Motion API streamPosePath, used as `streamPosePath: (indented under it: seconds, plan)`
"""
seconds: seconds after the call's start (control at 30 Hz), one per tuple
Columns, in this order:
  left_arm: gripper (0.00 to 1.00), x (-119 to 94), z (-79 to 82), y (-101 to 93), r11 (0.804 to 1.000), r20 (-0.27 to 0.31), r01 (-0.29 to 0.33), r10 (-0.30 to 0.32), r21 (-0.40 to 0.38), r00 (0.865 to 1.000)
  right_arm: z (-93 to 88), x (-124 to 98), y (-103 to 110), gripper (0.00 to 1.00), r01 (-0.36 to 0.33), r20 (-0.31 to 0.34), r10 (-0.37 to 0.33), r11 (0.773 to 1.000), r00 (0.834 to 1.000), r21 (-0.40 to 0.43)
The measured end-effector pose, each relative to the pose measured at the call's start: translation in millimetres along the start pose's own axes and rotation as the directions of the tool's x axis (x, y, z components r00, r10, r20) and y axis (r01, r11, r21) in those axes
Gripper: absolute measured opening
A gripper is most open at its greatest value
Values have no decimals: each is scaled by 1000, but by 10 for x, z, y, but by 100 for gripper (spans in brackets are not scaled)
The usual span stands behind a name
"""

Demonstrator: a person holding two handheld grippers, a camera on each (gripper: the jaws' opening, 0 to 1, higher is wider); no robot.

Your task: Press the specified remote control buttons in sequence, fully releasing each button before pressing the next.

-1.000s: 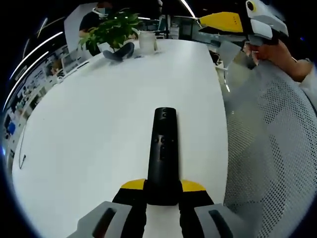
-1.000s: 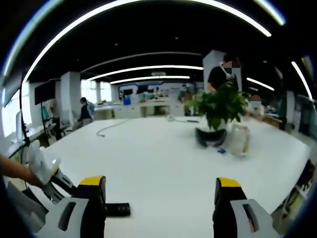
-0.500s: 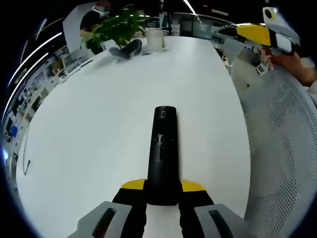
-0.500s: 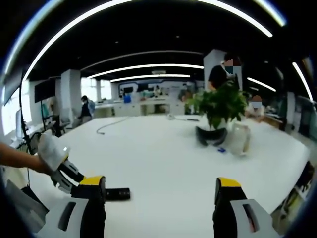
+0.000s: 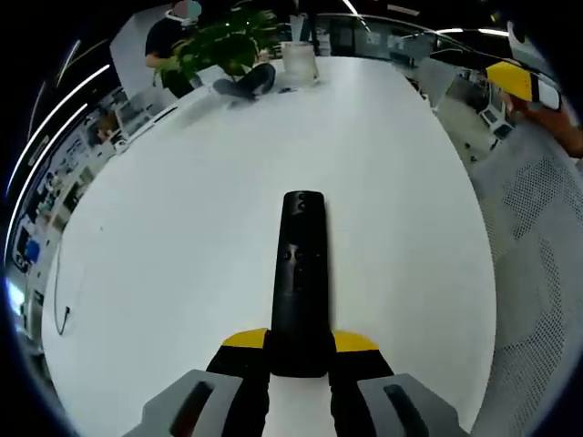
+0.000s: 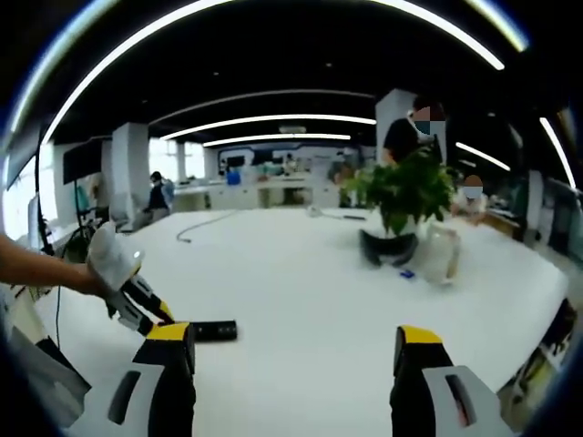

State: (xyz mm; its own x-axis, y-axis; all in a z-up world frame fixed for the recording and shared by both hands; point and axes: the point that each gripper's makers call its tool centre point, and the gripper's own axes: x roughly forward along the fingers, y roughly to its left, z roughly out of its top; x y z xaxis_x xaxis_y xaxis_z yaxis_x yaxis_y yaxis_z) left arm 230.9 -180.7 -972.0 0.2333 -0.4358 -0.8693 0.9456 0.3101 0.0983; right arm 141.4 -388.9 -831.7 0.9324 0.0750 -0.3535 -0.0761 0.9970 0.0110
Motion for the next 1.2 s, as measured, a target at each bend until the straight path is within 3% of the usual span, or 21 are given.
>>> streamPosePath:
  seconds: [0.37,1.2]
  plan:
    - [23,84,57,370,999,-44,-16,18,31,999,-44,24,6,87,-1,-25,1,1000,1000,-16]
    - [23,196,133,923,987,-111,-9,28,163,993,-81,53,4,87,12,-41,-14,999,999,-49]
